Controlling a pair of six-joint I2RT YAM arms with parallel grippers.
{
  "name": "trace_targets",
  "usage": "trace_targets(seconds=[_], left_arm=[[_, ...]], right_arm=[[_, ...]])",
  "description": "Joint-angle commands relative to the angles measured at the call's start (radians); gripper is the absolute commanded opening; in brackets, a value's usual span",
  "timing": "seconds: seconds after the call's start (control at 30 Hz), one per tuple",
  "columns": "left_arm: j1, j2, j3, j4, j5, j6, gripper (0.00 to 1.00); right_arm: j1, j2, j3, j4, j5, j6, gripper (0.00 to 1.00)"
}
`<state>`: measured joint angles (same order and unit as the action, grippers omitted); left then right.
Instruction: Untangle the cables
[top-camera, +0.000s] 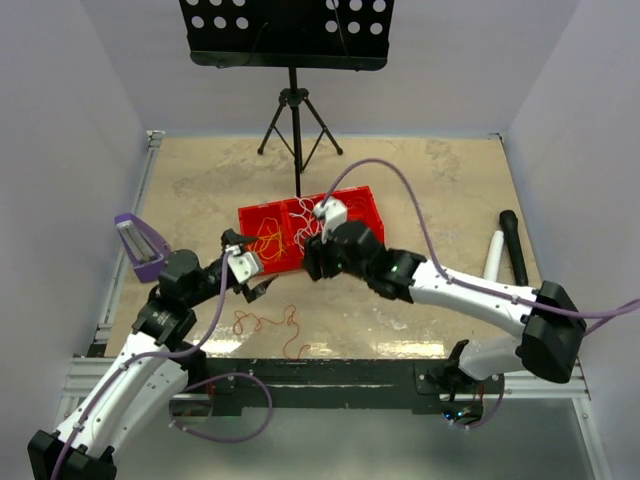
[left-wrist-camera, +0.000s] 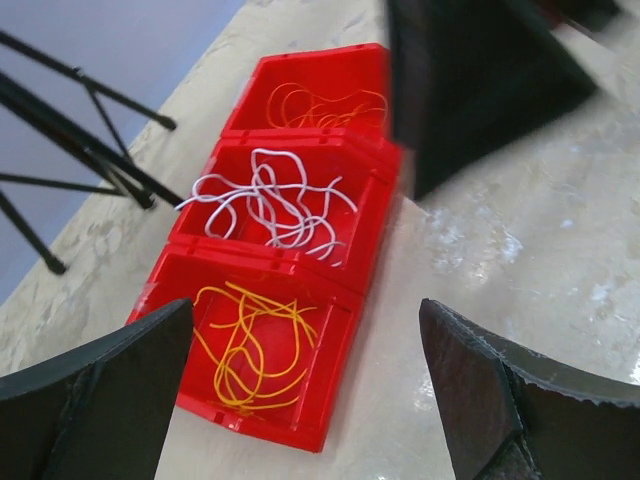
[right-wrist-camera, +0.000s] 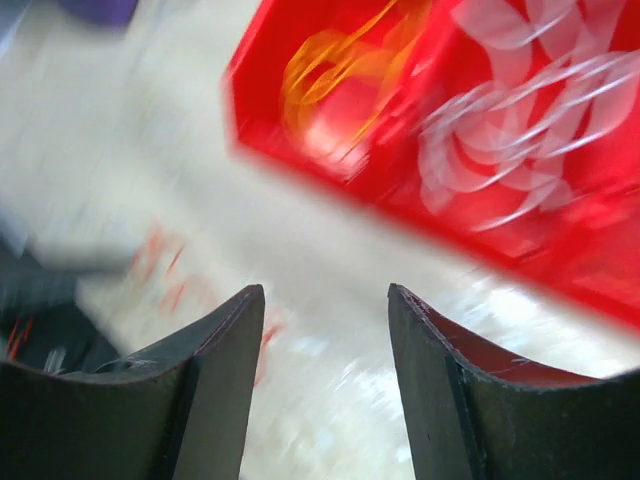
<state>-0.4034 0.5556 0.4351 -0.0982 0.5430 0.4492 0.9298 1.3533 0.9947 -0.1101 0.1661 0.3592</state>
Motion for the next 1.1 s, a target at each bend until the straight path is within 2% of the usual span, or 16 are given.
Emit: trace_targets(seconds=[0.0, 0.17, 0.47, 0.63, 0.7, 0.83, 0.9, 1.07], left_arm=[[0.011, 0.009, 0.063, 0.061, -0.170, -0.176, 1.00], [0.011, 0.053, 0.137, 0.011, -0.337, -0.233, 1.00], [0.011, 0.078, 0.192, -0.126, -0.268, -0.176, 1.00], [0.011, 0.055, 0.192, -0.139, -0.242, -0.141, 1.00], [0.011, 0.053, 0.195, -0.141, -0.239, -0.139, 1.00], [0.011, 0.049, 0.191, -0.138, -0.230, -0.135, 1.00], [0.011, 0.047, 0.189, -0.130, -0.229, -0.135, 1.00], [0.011, 0.050, 0.188, -0.117, -0.219, -0.136, 1.00]], right_arm=[[0.148, 0.010, -0.137, 0.050, -0.103, 0.092, 0.58], [0.259, 0.144, -0.165, 0.131, -0.105, 0.175, 0.61], [0.279, 0.320, -0.156, 0.317, -0.137, 0.199, 0.62], [0.279, 0.392, -0.133, 0.320, -0.060, 0.224, 0.58], [0.280, 0.412, -0.119, 0.300, -0.030, 0.241, 0.52], [0.282, 0.415, -0.122, 0.308, 0.001, 0.259, 0.21], [0.288, 0.403, -0.117, 0.302, 0.022, 0.261, 0.02], [0.307, 0.279, -0.113, 0.262, 0.104, 0.215, 0.00]])
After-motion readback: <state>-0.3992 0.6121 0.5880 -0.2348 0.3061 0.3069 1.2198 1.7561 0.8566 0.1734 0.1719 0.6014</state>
